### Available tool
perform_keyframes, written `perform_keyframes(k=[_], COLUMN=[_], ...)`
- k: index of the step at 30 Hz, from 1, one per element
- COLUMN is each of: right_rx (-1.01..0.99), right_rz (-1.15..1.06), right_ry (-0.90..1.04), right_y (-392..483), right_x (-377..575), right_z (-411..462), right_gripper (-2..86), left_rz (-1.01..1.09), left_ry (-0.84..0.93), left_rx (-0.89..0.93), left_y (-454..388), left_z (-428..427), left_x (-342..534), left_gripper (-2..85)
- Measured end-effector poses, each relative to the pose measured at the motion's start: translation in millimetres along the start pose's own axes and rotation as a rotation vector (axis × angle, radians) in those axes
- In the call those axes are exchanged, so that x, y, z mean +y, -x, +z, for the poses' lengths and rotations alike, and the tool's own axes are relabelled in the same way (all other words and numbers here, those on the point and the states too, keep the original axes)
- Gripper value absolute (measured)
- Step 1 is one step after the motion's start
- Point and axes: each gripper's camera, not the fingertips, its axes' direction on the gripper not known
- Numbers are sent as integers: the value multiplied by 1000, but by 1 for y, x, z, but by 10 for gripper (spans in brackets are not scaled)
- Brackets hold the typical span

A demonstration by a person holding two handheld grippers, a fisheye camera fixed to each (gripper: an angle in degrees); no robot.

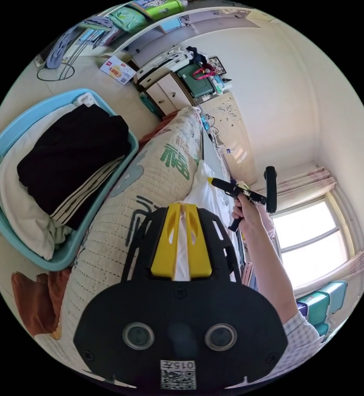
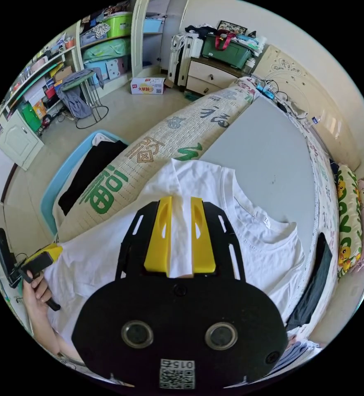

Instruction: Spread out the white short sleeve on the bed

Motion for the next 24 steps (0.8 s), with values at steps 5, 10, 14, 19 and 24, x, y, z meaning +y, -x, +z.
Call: perform_keyframes(k=[5,10,14,19,24], right_rx=[-120,-168,-185,-215,-215], right_rz=[42,-10,16,54,42], right_ry=[-111,-66,-7,2,-9], right_y=[-47,-65,-77,-94,-102], right_x=[63,135,149,152,162], right_z=[-47,-46,-30,-29,-31], right_gripper=[91,109,94,63,53], left_rz=[163,476,424,421,459], left_ry=[-13,190,201,188,169], left_rx=[-45,-213,-169,-223,-316], left_y=[-45,-117,-127,-141,-157], left_z=[-20,6,27,41,37], left_x=[17,48,64,73,82], left_gripper=[73,95,90,79,90])
